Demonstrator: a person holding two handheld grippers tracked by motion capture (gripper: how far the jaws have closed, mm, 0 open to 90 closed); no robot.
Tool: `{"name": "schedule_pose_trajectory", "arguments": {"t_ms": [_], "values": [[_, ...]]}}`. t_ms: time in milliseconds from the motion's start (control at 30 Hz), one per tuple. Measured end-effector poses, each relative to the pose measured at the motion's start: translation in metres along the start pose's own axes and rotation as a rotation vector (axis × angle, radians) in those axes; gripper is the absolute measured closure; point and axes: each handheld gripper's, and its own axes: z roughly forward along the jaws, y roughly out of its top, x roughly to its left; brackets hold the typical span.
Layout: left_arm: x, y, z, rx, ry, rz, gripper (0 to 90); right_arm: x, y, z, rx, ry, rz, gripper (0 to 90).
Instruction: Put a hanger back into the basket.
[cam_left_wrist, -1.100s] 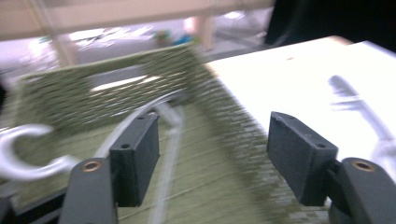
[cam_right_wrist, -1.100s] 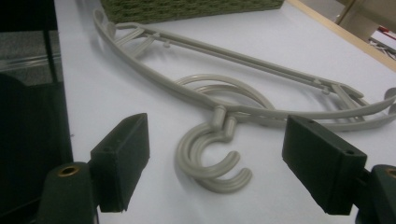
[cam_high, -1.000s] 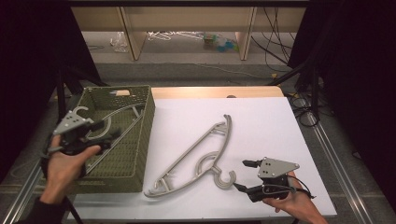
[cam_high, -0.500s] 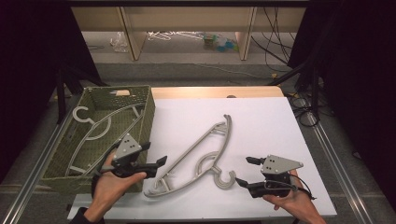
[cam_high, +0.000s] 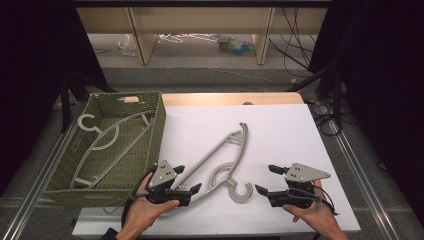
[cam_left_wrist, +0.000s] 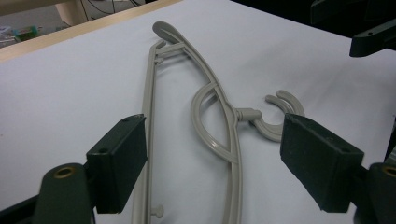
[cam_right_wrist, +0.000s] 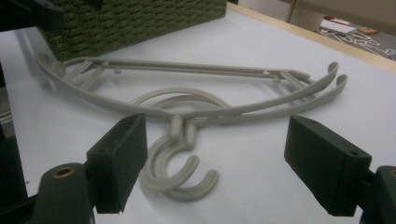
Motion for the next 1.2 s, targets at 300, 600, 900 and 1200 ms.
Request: {"name": "schedule_pose_trajectory", "arguments": {"t_ms": [300,600,900,1200], "values": [[-0.001,-0.009,0.005,0.007,-0.014,0.019,21.2,-0.004,-0.001,-0.005,-0.019,-0.039,0.038,21.3],[-0.006,-0.011,0.009,0.044,-0.036,0.029,20.3,-0.004,-0.002,-0.004,-0.026,-0.027,0.031,21.3],[-0.016,-0.012,0.019,0.095,-0.063,0.059,20.3,-0.004,-0.002,-0.002,-0.019,-0.029,0.028,21.5],[-0.022,-0.006,0.039,0.201,-0.059,0.115,27.2,-0.003,-0.001,-0.002,-0.01,-0.03,0.025,21.7]]}}
